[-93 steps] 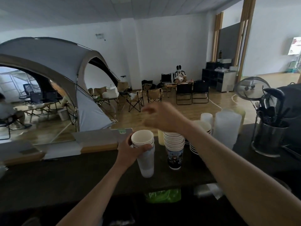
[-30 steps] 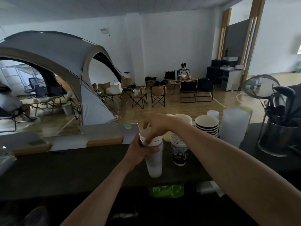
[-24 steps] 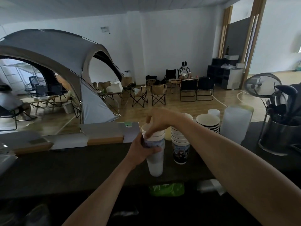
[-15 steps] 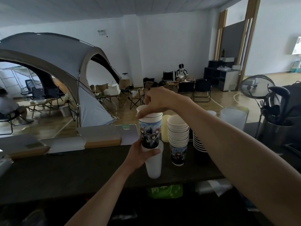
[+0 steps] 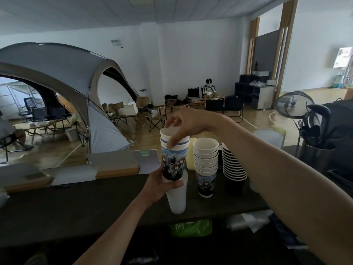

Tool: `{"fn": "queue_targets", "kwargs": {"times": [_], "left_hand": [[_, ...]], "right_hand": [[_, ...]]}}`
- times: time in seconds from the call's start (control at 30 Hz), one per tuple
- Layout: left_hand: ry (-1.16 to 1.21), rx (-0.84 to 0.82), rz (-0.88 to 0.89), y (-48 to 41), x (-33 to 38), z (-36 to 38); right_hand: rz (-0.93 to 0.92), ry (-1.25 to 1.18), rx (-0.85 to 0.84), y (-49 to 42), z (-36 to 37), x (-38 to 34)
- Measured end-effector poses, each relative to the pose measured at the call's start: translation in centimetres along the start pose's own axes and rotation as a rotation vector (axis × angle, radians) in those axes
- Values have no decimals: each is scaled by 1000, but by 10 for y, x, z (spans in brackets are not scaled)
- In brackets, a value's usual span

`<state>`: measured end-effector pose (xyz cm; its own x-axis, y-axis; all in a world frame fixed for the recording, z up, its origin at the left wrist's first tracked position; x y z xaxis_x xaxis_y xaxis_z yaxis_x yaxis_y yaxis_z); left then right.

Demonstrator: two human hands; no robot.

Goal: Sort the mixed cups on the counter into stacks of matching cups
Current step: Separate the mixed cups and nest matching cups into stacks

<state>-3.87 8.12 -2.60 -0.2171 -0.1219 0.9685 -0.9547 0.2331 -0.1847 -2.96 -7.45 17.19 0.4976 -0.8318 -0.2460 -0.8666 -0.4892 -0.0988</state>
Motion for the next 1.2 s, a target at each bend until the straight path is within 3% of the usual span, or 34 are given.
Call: {"fn": "queue_targets", "kwargs": {"times": [0.13, 0.27, 0.4, 0.53, 0.77, 0.97, 1.03, 1.13, 1.2], "left_hand": [[-41, 22, 40, 1, 2, 3], [4, 47, 58, 0, 3, 2], [24, 47, 71, 1, 2, 2], [32, 27, 55, 3, 0, 1], [10, -9, 49, 4, 2, 1], [-52, 16, 54, 3, -6, 1], [-74, 34, 56, 4, -5, -1], [-40, 123, 118, 3, 18, -11], [24, 155, 201, 0, 55, -17]], "right_hand": [[-30, -45, 48, 1, 6, -1], [15, -62, 290, 14, -50, 9], [129, 119, 435, 26, -86, 38], [270, 240, 370, 26, -69, 63], [252, 234, 78, 22, 9, 81], [262, 173, 59, 26, 21, 89], [229, 177, 151, 29, 15, 81], [101, 6, 417, 38, 4, 55], [57, -117, 437, 40, 3, 43]]}}
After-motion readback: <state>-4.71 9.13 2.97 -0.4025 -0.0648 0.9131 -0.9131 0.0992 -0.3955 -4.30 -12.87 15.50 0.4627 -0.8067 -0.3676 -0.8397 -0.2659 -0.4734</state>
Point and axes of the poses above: each hand's wrist, its own y-axis away from the middle knuckle, its own z-axis out of the palm, x = y × z, the point moved 3 cm from there along -y, towards the middle knuckle, and after that the axes turned 13 degrees about y, right-handed, at the moved point
